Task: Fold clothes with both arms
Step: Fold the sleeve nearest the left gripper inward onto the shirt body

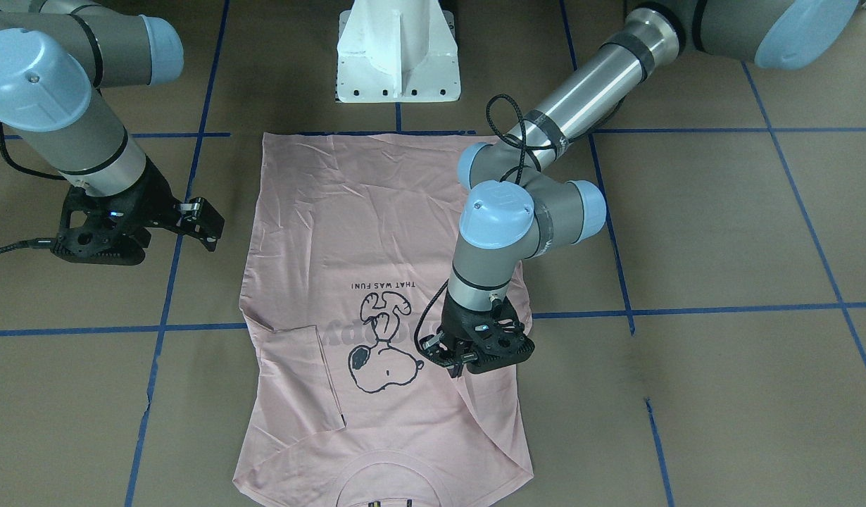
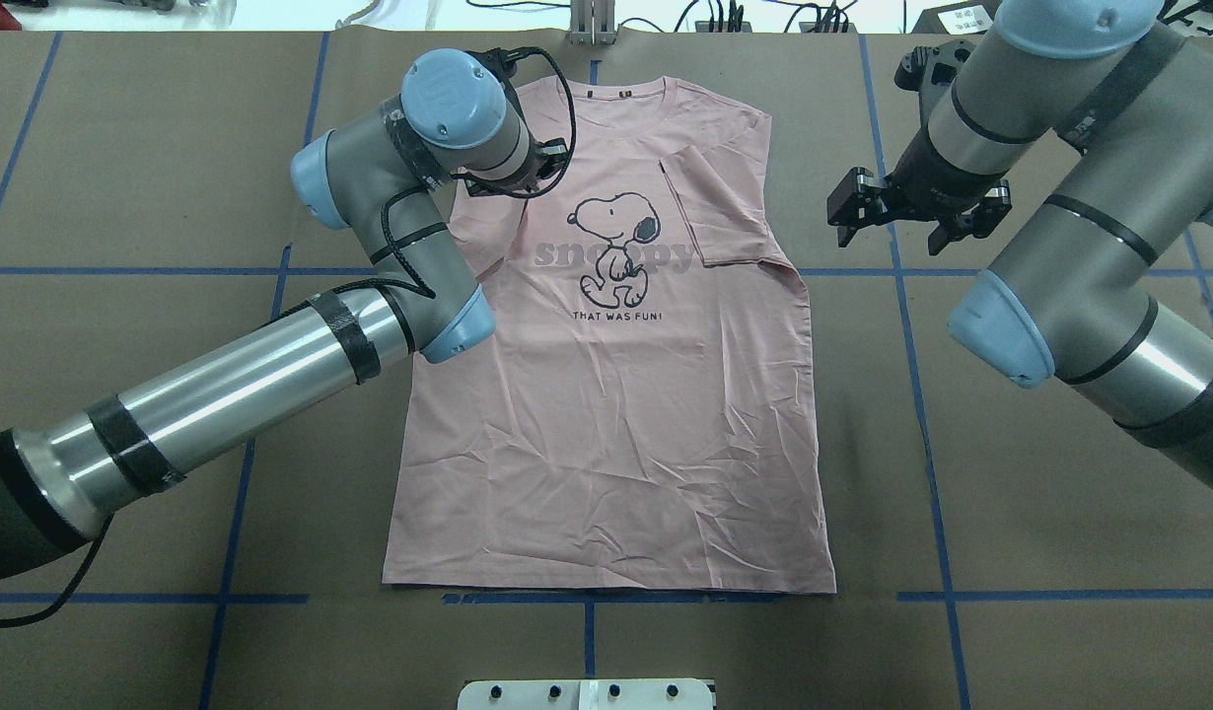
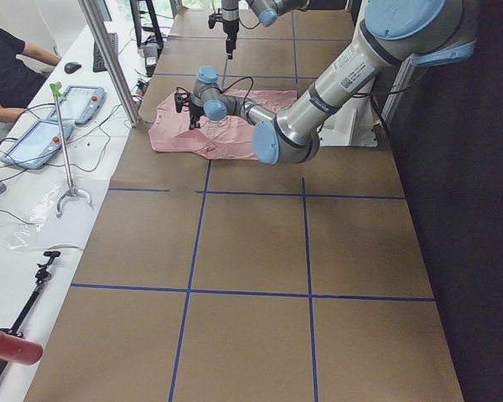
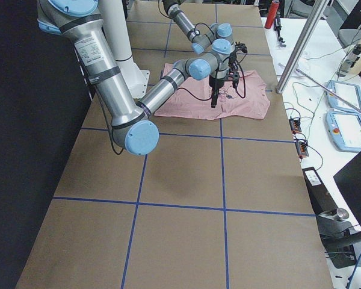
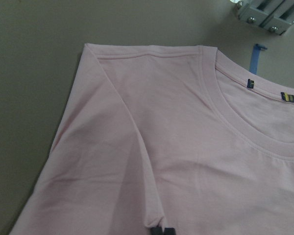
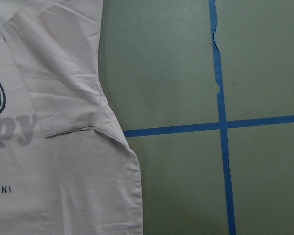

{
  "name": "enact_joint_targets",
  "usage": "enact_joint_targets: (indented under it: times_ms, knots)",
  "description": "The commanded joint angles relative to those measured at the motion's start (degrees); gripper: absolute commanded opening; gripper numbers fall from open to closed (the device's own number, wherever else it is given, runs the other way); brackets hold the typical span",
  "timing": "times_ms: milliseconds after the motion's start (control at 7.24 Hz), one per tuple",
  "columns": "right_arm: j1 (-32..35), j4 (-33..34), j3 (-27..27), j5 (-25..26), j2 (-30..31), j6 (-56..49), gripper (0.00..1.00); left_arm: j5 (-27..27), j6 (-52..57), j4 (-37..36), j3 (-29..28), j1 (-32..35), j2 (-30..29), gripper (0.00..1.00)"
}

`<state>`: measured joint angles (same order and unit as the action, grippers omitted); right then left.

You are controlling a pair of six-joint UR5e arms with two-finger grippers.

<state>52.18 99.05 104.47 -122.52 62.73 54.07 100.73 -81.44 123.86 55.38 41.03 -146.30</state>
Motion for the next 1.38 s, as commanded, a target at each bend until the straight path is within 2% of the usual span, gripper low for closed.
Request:
enact_joint_targets:
  times_ms: [0,138,415,691,829,967,1106,1244]
  knots:
    - [-0.06,0.00,-0.23,0.09,-0.07,-0.45,1.00,0.08,0.23,2.68,-0.36,0.10,-0.12,0.65]
    - [-0.06,-0.09,0.03,0.01,-0.15,-0.10,1.00,0.17,0.32,4.00,-0.36,0.01,-0.12,1.00]
    - [-0.06,-4.71,-0.23,0.09,1.24,0.25,1.00,0.69,0.58,3.67,1.99,0.27,0.66,1.00]
    - [-0.93,-10.07,2.74,-0.17,6.93,3.21,1.00,7.07,0.67,0.96,18.80,0.27,13.08,1.00]
    - [-3.46,-17.68,4.94,-0.17,12.10,7.15,1.00,7.20,0.76,-1.32,27.85,0.28,19.15,1.00]
    - [-7.14,-24.80,6.87,0.44,17.37,13.37,1.00,7.20,0.85,-8.13,35.51,0.01,22.17,1.00]
    - [-11.27,-30.35,7.76,3.05,19.95,19.44,1.00,7.20,3.37,-15.07,42.90,-0.60,24.90,1.00]
    - [-18.44,-30.84,10.64,9.95,22.32,23.76,1.00,6.76,5.75,-18.53,48.97,-2.26,29.28,1.00]
